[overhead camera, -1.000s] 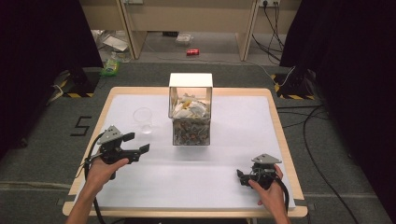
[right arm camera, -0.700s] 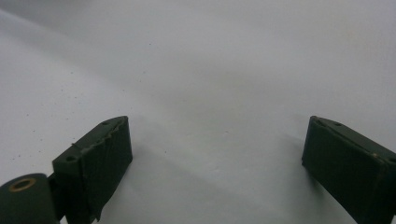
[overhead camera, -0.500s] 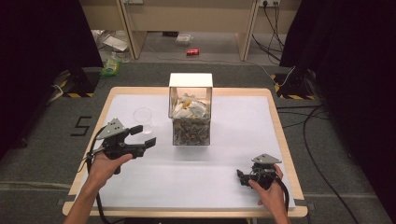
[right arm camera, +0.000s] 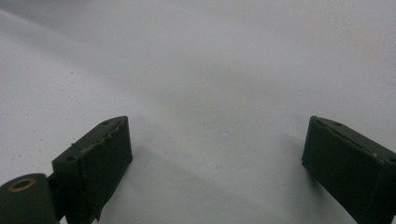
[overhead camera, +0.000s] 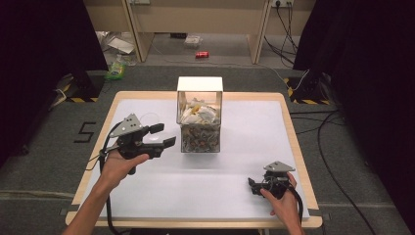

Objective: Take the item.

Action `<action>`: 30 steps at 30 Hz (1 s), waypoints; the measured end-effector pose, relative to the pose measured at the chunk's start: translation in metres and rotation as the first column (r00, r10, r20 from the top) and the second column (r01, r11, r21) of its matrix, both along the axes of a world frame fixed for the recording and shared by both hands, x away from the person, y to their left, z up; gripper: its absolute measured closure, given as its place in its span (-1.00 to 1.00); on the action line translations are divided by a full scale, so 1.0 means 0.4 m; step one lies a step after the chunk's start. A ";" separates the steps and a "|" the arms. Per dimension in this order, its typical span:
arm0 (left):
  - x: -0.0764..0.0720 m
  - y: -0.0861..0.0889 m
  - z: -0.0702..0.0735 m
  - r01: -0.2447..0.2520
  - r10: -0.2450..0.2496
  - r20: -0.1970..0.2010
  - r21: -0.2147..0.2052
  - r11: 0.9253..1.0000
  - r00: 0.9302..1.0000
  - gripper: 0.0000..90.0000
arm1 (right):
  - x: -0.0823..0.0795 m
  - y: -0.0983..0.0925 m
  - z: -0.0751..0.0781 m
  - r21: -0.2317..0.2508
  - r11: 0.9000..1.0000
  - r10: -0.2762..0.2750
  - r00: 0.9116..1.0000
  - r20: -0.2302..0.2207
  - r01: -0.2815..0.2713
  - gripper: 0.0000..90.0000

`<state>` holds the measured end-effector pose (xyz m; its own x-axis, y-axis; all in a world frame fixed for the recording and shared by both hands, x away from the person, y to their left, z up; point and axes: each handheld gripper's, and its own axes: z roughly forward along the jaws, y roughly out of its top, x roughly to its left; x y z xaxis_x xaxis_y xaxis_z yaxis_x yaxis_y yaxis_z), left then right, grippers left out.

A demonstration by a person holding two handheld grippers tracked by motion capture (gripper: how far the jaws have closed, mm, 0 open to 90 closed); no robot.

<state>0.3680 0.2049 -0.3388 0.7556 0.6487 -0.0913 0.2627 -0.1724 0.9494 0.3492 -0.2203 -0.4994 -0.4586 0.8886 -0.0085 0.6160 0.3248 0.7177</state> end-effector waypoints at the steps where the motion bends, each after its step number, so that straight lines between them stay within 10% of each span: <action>1: 0.001 -0.006 0.005 0.003 -0.003 0.003 0.001 1.000 1.000 -0.25 | 0.000 0.000 0.000 0.000 1.000 0.000 1.000 0.000 0.000 -0.80; 30: 0.108 -0.143 0.085 0.008 -0.009 0.018 0.048 0.999 1.000 0.03 | 0.000 0.000 0.000 0.001 1.000 0.000 1.000 -0.003 0.000 -0.81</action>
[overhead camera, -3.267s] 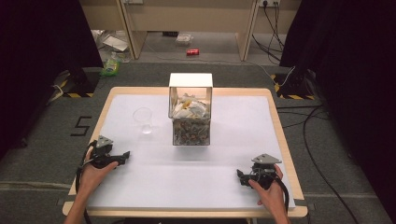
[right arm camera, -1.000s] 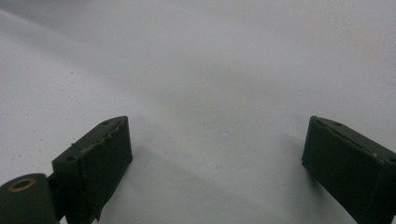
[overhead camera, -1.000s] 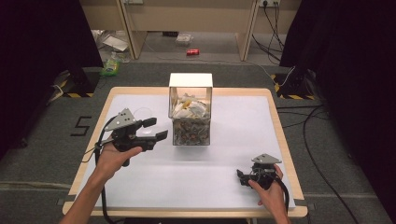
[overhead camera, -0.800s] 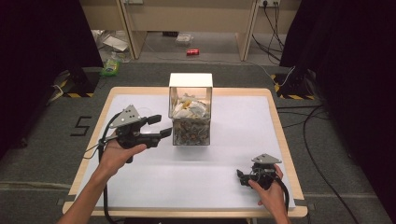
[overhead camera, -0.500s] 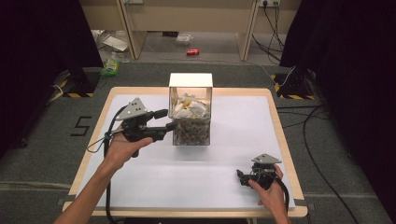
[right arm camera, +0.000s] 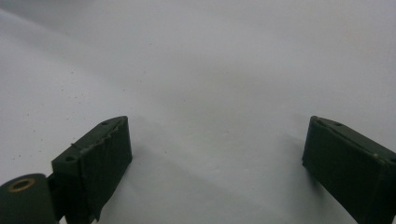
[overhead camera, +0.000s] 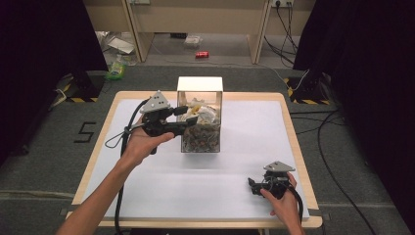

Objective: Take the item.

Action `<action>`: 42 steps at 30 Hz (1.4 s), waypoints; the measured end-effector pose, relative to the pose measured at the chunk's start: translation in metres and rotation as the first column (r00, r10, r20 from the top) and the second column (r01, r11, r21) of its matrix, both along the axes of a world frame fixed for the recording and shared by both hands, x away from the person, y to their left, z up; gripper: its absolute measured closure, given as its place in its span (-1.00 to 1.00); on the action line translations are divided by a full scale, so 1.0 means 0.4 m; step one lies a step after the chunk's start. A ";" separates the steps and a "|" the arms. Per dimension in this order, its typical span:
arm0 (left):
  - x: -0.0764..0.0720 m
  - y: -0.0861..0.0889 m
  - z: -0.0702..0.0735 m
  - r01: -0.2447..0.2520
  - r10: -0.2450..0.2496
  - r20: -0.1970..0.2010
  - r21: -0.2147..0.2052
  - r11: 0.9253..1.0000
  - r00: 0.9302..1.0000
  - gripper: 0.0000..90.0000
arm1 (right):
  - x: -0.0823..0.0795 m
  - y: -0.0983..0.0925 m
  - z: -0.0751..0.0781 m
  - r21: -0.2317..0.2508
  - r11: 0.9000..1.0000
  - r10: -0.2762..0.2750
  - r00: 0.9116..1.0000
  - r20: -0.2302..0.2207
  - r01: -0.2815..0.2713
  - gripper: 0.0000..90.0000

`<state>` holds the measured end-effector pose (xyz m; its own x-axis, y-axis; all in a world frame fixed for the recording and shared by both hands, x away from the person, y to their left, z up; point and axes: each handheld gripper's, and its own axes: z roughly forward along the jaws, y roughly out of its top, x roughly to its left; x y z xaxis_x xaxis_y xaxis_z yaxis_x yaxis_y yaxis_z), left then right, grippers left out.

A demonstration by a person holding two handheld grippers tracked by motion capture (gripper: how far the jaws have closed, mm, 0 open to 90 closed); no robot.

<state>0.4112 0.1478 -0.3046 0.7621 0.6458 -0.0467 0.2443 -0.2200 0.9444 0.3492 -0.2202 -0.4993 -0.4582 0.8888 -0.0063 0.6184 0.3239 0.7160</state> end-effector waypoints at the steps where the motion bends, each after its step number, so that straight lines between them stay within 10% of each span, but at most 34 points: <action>1: 0.006 -0.004 0.001 -0.003 0.003 -0.003 0.005 1.000 1.000 0.04 | 0.000 0.000 0.000 0.000 1.000 0.000 1.000 0.000 0.000 -0.81; 31: 0.099 -0.068 -0.031 -0.023 0.028 -0.068 0.068 0.997 0.997 0.46 | 0.000 0.000 0.000 0.000 1.000 0.001 1.000 -0.001 -0.001 -0.81; 42: 0.089 -0.068 -0.024 -0.019 0.020 0.000 0.098 0.995 1.000 0.98 | 0.000 0.000 0.000 0.001 1.000 0.001 1.000 -0.001 -0.001 -0.81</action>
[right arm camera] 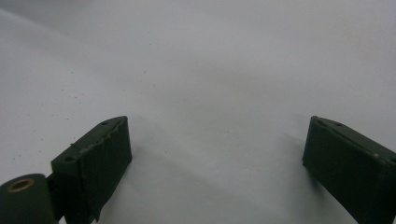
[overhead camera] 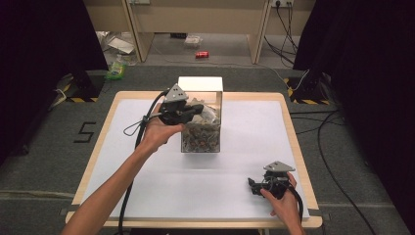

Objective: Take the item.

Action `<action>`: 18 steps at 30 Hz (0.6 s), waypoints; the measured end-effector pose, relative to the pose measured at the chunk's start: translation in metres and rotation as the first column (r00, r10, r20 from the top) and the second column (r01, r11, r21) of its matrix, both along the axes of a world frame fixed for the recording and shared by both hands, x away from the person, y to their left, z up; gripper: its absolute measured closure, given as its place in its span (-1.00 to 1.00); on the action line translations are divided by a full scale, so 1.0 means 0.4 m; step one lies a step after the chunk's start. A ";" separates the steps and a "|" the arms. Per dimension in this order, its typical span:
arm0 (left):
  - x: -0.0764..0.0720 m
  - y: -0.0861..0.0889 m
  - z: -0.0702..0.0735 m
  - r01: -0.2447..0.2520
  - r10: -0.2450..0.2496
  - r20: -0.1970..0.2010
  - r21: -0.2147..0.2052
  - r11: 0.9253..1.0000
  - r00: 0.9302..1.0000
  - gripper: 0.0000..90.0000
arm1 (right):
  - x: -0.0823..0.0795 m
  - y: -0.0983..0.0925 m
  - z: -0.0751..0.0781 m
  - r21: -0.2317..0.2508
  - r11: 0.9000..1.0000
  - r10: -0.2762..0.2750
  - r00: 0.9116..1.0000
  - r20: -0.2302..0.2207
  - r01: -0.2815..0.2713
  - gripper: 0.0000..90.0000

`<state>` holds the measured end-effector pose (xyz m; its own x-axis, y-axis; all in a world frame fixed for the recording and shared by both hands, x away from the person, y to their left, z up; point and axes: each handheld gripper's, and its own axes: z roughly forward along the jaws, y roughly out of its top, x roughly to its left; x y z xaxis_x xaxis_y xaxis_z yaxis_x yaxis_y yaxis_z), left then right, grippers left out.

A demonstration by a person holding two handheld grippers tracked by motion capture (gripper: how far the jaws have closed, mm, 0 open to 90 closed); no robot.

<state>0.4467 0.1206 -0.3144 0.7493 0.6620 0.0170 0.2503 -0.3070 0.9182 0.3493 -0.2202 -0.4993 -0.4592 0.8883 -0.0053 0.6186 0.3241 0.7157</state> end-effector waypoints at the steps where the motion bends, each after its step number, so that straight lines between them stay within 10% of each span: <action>1: -0.002 0.001 0.002 -0.001 0.001 0.004 -0.002 1.000 1.000 0.98 | 0.000 0.000 0.000 0.000 1.000 0.000 1.000 0.000 0.000 -0.81; 18: -0.030 0.032 0.065 0.015 -0.011 0.070 -0.057 0.998 0.997 0.99 | 0.000 0.000 0.000 0.000 1.000 0.000 1.000 0.000 0.000 -0.81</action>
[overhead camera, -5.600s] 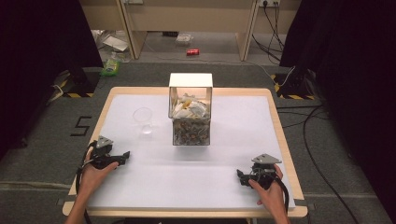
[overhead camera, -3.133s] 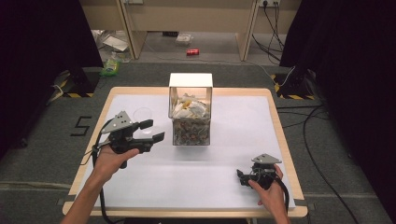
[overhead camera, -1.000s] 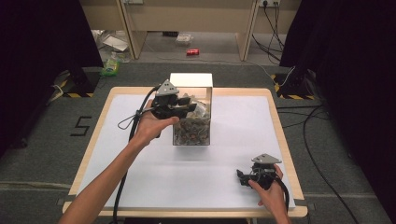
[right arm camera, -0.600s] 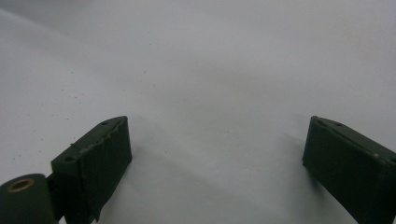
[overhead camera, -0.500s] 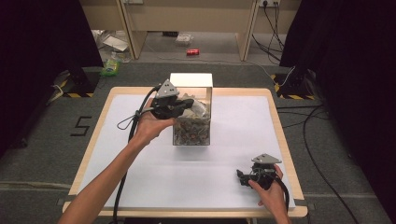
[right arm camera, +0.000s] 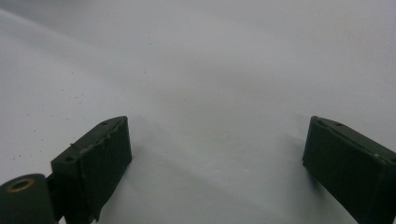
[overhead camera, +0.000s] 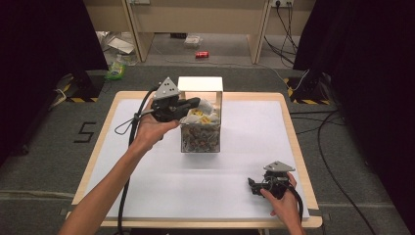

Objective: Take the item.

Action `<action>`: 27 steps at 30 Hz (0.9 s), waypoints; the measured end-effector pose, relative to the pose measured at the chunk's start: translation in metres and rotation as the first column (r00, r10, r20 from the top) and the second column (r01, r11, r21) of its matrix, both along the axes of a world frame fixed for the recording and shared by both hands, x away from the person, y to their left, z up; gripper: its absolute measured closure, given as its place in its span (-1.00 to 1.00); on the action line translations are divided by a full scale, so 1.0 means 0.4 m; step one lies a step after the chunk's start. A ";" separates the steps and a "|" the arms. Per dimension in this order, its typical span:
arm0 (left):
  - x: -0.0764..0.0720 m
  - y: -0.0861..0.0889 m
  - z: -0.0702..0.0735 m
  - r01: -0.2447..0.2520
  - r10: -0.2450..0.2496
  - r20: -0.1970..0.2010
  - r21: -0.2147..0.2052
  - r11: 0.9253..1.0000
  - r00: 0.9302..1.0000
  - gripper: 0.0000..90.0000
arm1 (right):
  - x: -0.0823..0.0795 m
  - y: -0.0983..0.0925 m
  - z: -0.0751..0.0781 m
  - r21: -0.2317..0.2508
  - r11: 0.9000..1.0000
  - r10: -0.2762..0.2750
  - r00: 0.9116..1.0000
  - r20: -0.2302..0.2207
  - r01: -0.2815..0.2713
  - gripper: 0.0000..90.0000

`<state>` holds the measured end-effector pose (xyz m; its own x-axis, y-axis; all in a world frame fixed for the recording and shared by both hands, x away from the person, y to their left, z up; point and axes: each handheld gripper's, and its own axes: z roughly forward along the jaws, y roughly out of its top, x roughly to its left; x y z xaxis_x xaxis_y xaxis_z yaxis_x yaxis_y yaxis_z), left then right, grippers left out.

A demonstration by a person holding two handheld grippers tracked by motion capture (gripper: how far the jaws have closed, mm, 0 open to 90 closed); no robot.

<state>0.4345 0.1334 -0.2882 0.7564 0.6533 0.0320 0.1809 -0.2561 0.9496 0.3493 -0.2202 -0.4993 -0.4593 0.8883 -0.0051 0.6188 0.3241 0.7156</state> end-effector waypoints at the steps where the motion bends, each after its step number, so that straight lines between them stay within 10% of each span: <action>1: -0.001 0.001 0.004 -0.001 0.001 0.004 -0.001 1.000 1.000 0.99 | 0.000 0.000 0.000 0.000 1.000 0.000 1.000 0.000 0.000 -0.81; 27: -0.050 0.143 0.090 -0.011 0.014 0.030 -0.101 0.995 0.999 0.99 | 0.000 0.000 0.000 -0.001 1.000 0.001 1.000 0.001 -0.001 -0.81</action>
